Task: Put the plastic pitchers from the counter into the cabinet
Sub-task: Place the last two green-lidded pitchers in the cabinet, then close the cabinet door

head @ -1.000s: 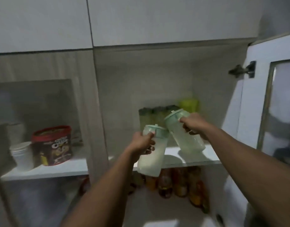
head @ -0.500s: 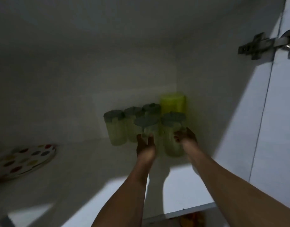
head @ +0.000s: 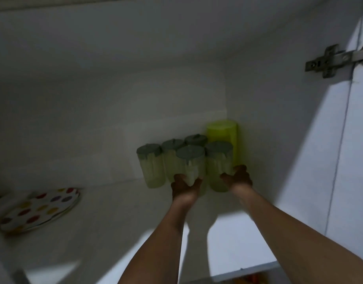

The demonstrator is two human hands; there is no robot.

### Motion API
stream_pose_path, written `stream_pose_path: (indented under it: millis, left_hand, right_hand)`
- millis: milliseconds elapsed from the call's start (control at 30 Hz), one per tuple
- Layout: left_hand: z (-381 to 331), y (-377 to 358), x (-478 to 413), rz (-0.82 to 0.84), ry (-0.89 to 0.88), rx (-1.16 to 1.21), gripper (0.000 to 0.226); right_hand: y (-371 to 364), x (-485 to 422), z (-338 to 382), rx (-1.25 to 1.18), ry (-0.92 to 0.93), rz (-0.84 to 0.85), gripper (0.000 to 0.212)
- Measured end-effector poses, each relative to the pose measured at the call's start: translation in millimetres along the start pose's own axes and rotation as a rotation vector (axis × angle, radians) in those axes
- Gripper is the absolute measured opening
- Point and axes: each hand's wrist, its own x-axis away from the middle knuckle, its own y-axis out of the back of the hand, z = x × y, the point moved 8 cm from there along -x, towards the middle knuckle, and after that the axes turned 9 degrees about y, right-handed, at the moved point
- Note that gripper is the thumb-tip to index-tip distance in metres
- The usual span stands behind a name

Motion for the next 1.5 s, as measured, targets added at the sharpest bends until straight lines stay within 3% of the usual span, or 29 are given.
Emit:
stream_pose_path:
  millis: [400, 600, 767, 1033, 1133, 1200, 1267, 1333, 1400, 1500]
  left_hand:
    - [-1, 65, 220, 0.101, -0.268, -0.072, 0.062]
    - [4, 65, 341, 0.236, -0.319, -0.148, 0.062]
    - [-49, 31, 440, 0.321, -0.475, -0.125, 0.059]
    - [-102, -83, 624, 0.471, -0.768, -0.208, 0.059]
    - [-118, -125, 692, 0.479, -0.901, -0.261, 0.067]
    - [-124, -148, 734, 0.479, -0.983, -0.286, 0.072]
    - [-127, -166, 767, 0.444, -1.065, -0.327, 0.077]
    - [-126, -183, 787, 0.422, -1.112, -0.358, 0.083]
    - [-122, -197, 798, 0.428, -1.113, -0.382, 0.086]
    - [-120, -203, 801, 0.404, -1.096, -0.406, 0.086]
  right_hand:
    - [100, 244, 63, 0.109, 0.251, 0.047, 0.049]
    - [181, 372, 68, 0.171, 0.291, -0.024, 0.033]
    - [304, 441, 91, 0.263, 0.402, -0.294, 0.021]
    - [501, 556, 107, 0.428, 0.576, -0.805, 0.008]
    - [567, 604, 100, 0.509, 0.576, -1.111, 0.015]
    - [602, 622, 86, 0.487, 0.528, -1.226, 0.022]
    - [630, 620, 67, 0.371, 0.434, -1.137, 0.029]
    - [643, 600, 49, 0.191, 0.337, -0.879, 0.042]
    - [642, 589, 40, 0.109, 0.279, -0.666, 0.068]
    - [642, 583, 27, 0.056, 0.274, -0.583, 0.079]
